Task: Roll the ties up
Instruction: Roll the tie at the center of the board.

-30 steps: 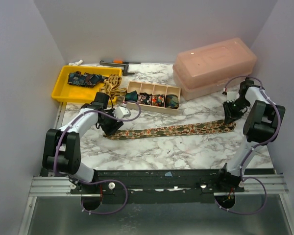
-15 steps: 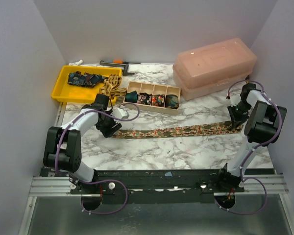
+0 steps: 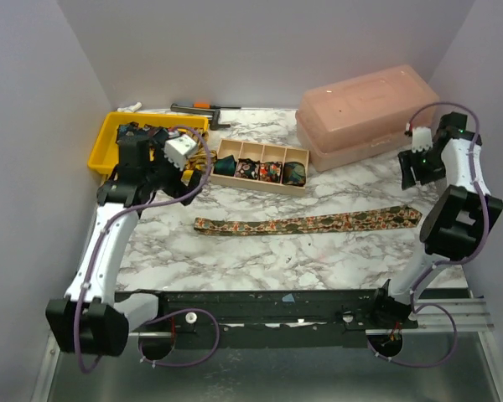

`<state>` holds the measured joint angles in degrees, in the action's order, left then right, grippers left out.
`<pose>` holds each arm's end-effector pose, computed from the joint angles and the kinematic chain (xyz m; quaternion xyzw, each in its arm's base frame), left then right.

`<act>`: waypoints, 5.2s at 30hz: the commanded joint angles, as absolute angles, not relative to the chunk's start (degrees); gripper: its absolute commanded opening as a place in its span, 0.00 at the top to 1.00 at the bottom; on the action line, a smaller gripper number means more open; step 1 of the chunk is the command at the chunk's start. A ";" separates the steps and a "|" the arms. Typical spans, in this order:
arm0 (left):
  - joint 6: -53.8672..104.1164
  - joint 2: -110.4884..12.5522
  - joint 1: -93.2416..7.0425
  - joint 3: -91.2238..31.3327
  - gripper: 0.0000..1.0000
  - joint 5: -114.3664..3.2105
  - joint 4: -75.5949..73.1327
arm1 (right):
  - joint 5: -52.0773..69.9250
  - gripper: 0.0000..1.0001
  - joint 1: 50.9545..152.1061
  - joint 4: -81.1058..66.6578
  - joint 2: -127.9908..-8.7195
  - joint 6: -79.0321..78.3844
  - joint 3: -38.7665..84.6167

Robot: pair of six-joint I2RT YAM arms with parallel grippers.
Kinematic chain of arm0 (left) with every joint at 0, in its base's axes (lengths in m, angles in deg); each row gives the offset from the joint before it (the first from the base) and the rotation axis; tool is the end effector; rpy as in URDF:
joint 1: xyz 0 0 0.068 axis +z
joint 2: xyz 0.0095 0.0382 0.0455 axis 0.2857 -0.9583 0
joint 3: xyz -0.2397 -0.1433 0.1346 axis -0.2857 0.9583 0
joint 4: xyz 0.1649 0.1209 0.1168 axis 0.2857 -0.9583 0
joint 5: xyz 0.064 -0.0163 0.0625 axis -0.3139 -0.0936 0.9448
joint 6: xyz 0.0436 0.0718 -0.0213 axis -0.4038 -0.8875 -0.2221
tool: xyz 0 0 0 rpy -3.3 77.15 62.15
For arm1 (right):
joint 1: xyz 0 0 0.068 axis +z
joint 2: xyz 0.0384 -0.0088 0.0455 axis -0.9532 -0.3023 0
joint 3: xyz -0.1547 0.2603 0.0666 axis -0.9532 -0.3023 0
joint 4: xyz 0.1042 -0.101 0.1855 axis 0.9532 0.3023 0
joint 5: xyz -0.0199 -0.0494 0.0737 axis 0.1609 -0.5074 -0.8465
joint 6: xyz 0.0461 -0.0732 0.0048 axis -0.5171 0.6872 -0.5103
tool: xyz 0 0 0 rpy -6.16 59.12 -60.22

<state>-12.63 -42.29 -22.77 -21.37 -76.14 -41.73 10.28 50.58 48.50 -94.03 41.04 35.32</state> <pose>0.2289 -0.0619 0.3383 0.3422 0.8274 -0.1588 0.4160 0.3474 -0.1300 0.2451 -0.1168 0.9831 -0.0136 0.1402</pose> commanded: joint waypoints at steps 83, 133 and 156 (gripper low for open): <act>26.32 -49.05 0.63 -1.20 0.33 -89.51 -32.44 | 0.29 0.23 124.92 15.32 -101.29 22.31 34.77; 32.32 -56.60 -30.36 -4.93 0.99 -98.71 -17.72 | -22.53 0.37 95.70 28.74 -86.96 10.81 18.23; 42.13 -77.50 -45.16 -12.84 0.97 -97.19 -2.54 | -8.63 0.56 82.17 38.48 -81.31 21.19 13.76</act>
<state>41.90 -76.83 -44.59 -14.42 -97.25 -4.18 -15.42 88.30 33.06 -84.90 15.66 15.34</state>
